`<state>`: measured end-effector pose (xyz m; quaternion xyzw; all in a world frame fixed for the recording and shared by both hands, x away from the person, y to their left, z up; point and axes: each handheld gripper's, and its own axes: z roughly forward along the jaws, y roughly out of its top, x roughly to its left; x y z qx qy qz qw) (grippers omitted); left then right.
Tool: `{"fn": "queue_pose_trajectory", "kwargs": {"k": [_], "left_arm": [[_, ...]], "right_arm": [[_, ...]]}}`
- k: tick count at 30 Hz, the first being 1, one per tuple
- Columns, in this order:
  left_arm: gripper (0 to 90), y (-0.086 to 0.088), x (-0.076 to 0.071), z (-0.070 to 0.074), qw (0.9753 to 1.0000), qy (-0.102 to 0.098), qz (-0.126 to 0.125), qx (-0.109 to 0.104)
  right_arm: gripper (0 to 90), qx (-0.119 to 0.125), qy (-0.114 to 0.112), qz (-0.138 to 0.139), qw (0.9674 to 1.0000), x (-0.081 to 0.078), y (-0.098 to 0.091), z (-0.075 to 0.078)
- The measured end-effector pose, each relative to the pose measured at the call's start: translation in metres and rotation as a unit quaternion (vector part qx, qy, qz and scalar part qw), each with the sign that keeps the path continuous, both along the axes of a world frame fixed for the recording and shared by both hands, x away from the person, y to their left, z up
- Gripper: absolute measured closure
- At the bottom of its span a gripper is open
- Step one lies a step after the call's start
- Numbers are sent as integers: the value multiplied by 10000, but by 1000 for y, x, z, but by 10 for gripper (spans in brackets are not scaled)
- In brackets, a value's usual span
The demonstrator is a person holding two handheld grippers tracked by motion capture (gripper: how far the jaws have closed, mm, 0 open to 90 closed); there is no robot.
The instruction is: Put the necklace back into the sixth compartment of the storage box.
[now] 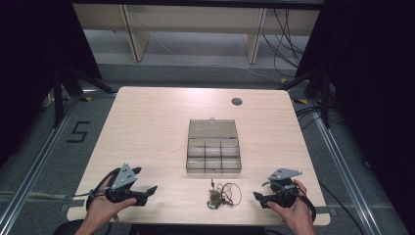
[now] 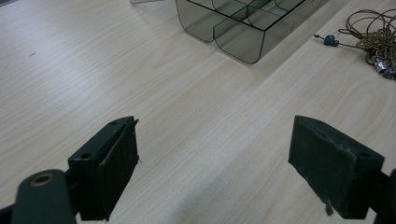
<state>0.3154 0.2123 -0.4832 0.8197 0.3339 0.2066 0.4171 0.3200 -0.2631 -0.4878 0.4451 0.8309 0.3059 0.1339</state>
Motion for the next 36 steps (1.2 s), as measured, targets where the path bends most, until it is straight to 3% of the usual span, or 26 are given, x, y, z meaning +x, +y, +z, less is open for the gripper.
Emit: {"fn": "queue_pose_trajectory", "kwargs": {"k": [1, 8, 10, 11, 13, 18, 19, 20, 21, 24, 25, 27, 29, 36], "left_arm": [[151, 0, 0, 0, 10000, 11, 23, 1], [152, 1, 0, 0, 10000, 45, 25, 84], [152, 1, 0, 0, 9999, 16, -9, 110], [151, 0, -1, 0, 10000, 65, 63, -3], [151, 1, 0, 0, 9999, 60, 44, 76], [151, 0, 0, 0, 10000, 63, 57, 18], [151, 1, 0, 0, 10000, 53, 40, 70], [152, 0, 0, 0, 10000, 26, 32, -20], [151, 0, 0, 0, 10000, -9, 7, -18], [151, -1, 0, -1, 10000, -2, 15, -44], [151, 1, 1, 0, 10000, -17, -18, 89], [151, 1, 0, 0, 9999, 45, 46, 83], [152, 0, 0, 0, 10000, 59, 60, 27], [152, 0, 0, -1, 10000, 33, 47, -10]], "right_arm": [[206, -210, 40, 167, 9996, 1, -3, 2], [214, -208, 197, 133, 9995, 0, -1, 6], [213, -247, 151, 217, 9993, 1, 0, 6], [214, -315, 176, 285, 9989, 2, 0, 7], [214, -336, 253, 260, 9988, 2, 2, 9], [214, -390, 284, 350, 9982, 3, 7, 12], [213, -447, 205, 452, 9978, 4, 7, 11], [213, -414, 295, 410, 9979, 3, 9, 13], [213, -469, 208, 498, 9974, 4, 10, 13], [212, -497, 242, 561, 9969, 5, 14, 14], [212, -485, 296, 541, 9969, 5, 16, 16], [211, -523, 147, 634, 9965, 6, 18, 15], [209, -510, 263, 623, 9964, 6, 22, 18], [193, -600, 229, 913, 9938, 10, 36, 24]]}}
